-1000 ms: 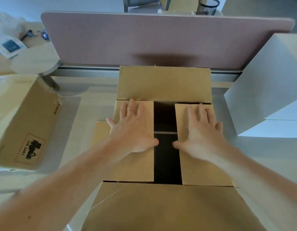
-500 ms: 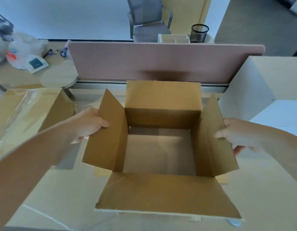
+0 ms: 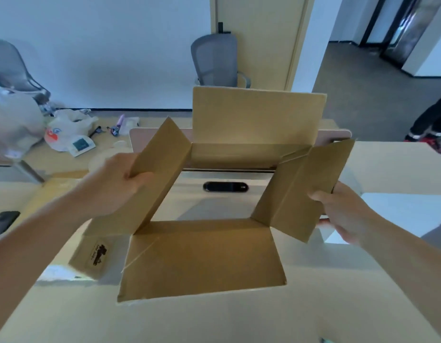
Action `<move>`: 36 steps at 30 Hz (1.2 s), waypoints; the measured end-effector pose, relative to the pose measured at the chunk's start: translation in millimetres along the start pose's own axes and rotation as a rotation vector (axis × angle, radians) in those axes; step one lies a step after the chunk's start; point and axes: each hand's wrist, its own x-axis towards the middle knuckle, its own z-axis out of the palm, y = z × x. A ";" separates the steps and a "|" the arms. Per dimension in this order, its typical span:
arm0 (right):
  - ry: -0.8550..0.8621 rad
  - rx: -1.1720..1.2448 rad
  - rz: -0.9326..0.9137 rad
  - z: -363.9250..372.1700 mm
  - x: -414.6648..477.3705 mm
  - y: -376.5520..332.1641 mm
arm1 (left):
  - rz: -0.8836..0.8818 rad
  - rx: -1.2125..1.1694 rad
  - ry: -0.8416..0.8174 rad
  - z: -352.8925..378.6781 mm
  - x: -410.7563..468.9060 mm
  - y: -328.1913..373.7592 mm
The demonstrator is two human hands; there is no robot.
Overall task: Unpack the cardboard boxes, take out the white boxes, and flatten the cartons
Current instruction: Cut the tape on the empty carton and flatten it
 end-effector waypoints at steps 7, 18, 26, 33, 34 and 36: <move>0.070 0.423 -0.074 23.5 -21.6 17.7 | 0.238 0.247 0.081 -17.9 -21.5 15.0; 0.198 0.857 0.321 59.7 -27.3 177.5 | 0.558 0.553 -0.208 107.0 -59.2 -64.0; 0.149 0.859 0.428 74.7 -31.8 248.7 | 0.605 0.537 -0.325 179.8 -77.8 -109.2; 0.124 0.893 0.503 89.1 -32.6 280.4 | 0.551 0.532 -0.319 204.7 -71.6 -143.2; 0.131 0.876 0.514 91.8 -32.6 283.0 | 0.534 0.524 -0.327 209.1 -71.7 -149.5; 0.157 0.824 0.537 96.5 -30.6 287.2 | 0.490 0.502 -0.388 221.3 -73.1 -162.9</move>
